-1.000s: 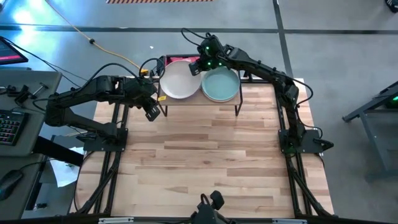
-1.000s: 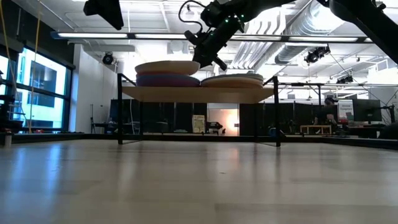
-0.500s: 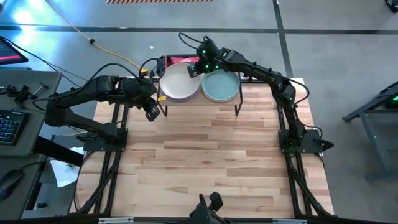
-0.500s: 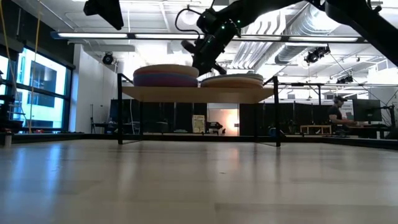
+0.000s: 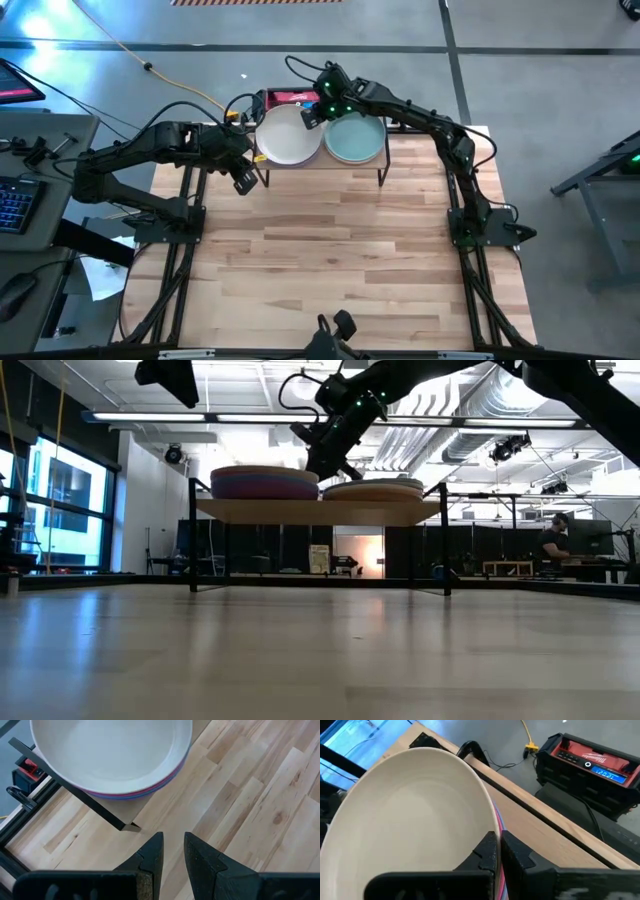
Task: Place and stack plates onto a shelf
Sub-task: Stack the light grey plate on top of the pink stacked plates on the shelf
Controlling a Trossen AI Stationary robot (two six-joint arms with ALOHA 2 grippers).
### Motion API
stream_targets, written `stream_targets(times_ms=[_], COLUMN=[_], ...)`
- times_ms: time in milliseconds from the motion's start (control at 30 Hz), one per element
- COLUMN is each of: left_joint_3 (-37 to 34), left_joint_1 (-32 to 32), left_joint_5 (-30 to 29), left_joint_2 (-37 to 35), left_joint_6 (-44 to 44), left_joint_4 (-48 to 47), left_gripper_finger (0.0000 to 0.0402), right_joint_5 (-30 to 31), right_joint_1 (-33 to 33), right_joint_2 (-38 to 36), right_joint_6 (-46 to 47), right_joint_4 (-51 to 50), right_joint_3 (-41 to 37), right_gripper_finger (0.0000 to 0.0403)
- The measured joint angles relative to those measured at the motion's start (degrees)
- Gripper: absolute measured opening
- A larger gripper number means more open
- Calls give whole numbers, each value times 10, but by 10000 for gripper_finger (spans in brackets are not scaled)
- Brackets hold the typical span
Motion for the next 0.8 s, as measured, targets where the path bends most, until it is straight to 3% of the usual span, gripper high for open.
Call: stream_targets(times_ms=[800], left_joint_3=[0], left_joint_1=[0], left_joint_5=[-6], left_joint_2=[0], left_joint_6=[57], left_joint_4=[0], left_gripper_finger=[67], right_joint_5=[-8], right_joint_1=[0], right_joint_2=[0], right_joint_6=[0], right_joint_4=[-7], right_joint_3=[0], right_gripper_finger=[1])
